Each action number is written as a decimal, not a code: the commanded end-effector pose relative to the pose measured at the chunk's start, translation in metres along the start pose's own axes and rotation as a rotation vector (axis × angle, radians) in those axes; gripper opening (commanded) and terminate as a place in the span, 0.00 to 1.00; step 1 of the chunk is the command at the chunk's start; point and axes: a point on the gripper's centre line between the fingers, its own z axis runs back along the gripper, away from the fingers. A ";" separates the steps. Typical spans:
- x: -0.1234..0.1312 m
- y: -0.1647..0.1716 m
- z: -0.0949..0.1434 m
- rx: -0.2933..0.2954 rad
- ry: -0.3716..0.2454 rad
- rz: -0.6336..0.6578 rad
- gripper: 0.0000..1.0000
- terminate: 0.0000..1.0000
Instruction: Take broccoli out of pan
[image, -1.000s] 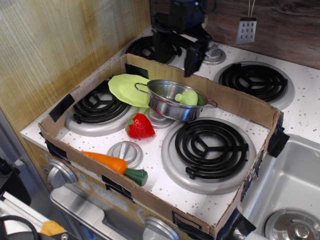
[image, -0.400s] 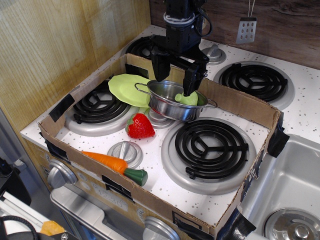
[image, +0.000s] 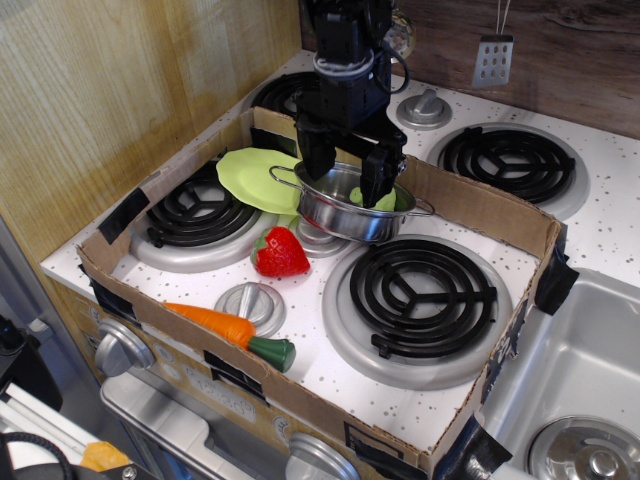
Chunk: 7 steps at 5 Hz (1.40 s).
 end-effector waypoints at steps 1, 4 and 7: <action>0.009 -0.004 -0.004 -0.002 -0.074 0.017 1.00 0.00; 0.007 -0.011 -0.006 -0.019 -0.072 0.090 0.00 0.00; 0.016 0.008 0.061 0.081 -0.013 0.127 0.00 0.00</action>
